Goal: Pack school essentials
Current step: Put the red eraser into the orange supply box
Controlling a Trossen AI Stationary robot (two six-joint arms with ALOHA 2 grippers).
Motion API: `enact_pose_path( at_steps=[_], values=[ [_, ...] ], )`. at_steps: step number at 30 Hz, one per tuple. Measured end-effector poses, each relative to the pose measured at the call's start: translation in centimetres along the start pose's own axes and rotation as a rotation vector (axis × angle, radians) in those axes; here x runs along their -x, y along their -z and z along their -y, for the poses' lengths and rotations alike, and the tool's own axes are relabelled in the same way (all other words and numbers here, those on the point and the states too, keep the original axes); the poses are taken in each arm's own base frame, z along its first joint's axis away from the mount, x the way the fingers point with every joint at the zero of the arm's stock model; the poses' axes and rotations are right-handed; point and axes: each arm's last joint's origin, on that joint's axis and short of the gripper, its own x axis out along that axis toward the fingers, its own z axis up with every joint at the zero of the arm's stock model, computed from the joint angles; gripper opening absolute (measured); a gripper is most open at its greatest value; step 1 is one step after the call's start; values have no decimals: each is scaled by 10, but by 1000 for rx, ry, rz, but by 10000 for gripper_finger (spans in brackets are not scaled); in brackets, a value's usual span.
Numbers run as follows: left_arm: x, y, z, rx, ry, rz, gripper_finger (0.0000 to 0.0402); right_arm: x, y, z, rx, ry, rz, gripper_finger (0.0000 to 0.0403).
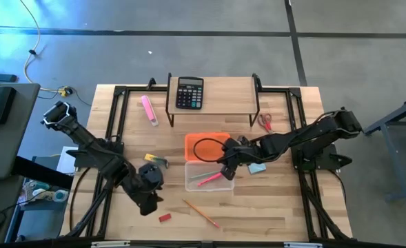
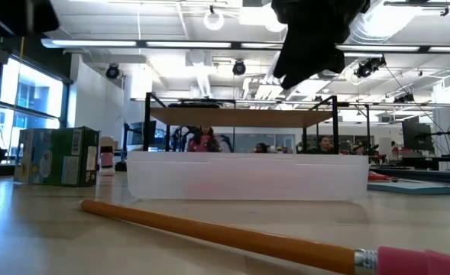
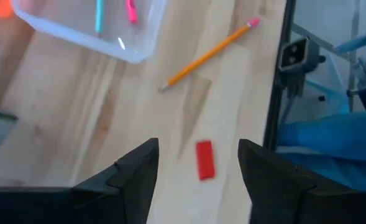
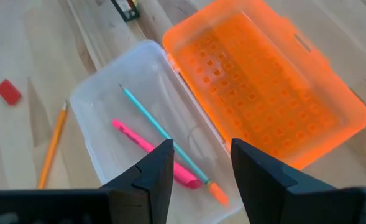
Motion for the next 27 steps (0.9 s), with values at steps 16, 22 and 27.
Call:
enact_pose_path(
  at_steps=[16, 22, 27],
  values=[
    [40, -15, 39, 14, 192, 19, 209, 0, 6, 4, 72, 23, -75, 149],
    [64, -30, 51, 14, 252, 76, 209, 1, 10, 6, 83, 27, -124, 149],
    [85, -38, 54, -3, 219, 98, 209, 1, 11, 7, 105, 34, -142, 149]
  ],
)
